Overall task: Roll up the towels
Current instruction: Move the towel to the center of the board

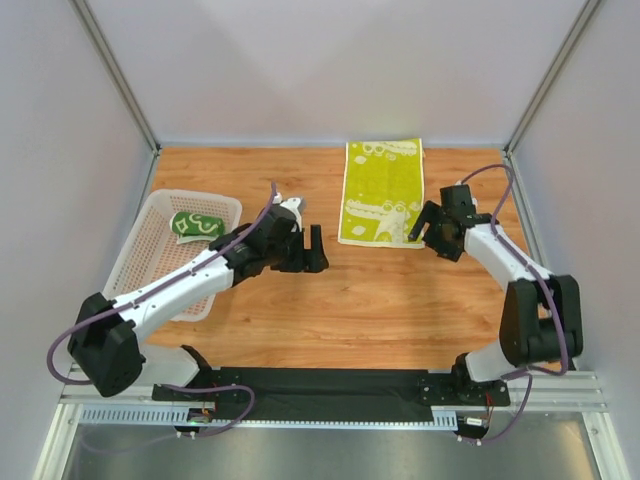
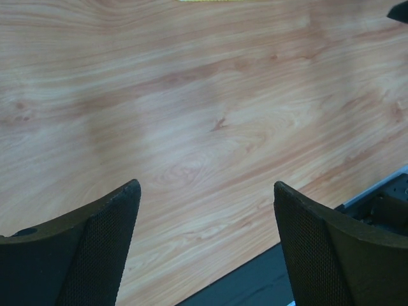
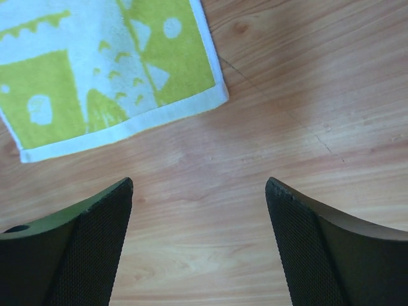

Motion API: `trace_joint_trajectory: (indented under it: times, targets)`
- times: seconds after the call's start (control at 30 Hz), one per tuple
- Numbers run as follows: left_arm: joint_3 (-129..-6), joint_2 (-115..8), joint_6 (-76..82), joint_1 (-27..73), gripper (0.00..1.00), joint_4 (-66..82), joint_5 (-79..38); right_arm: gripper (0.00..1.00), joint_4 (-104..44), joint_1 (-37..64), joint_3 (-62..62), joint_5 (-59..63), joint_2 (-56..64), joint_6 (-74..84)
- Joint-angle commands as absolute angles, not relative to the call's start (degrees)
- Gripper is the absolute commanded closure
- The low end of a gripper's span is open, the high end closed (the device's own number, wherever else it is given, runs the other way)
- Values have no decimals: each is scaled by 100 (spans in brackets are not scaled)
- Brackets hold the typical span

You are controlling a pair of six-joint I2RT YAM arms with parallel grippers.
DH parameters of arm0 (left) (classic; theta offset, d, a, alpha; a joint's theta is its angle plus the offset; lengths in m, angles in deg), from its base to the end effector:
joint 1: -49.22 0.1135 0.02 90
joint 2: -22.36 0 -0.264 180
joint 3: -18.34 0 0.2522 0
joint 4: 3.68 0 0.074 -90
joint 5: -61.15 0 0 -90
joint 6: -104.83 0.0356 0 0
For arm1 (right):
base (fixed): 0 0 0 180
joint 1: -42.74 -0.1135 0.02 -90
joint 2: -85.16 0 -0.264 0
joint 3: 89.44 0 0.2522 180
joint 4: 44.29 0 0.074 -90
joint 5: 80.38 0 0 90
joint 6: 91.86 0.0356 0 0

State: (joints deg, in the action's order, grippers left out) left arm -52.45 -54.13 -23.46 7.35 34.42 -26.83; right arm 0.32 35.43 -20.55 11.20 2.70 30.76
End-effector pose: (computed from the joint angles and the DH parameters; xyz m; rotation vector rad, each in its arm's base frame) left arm 0.2139 -0.1934 0.2693 0.0951 2.4521 -0.7070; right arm 0.2861 0.0357 0.2229 0.5800 2.5364 0.2195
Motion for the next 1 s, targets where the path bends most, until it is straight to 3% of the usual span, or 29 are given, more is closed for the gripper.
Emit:
trace_joint_trajectory:
  times: [0.0,0.33,0.53,0.63,0.67,0.77,0.8,0.9,0.97]
  targets:
    - [-5246,-4990,-2376,694,10,3732,-2849,15,181,3632,-1452,1199,-358,2872]
    - [-5254,-2908,-1754,694,8,5813,-3728,28,6,3904,-687,867,-1854,2846]
    - [-5728,-2501,-1251,703,4,6886,-4721,39,-267,3913,-704,523,-2224,2986]
    - [-5791,-2344,-1189,703,1,7116,-5248,54,-416,3913,-835,347,-2286,3022]
    - [-5756,-2212,-1181,694,0,7117,-5545,65,-538,3922,-897,242,-2251,3039]
    - [-5580,-2010,-1207,729,1,7082,-5829,82,-776,3905,-1178,92,-2181,3066]
    - [-5528,-1870,-1216,747,0,7047,-5812,92,-812,3913,-1239,31,-2163,3057]
    - [-5334,-1772,-1137,905,1,6915,-5498,100,-978,3913,-1477,-84,-2093,3039]
    - [-5263,-1824,-1040,1046,1,6914,-5224,100,-1110,3913,-1652,-180,-2040,3031]
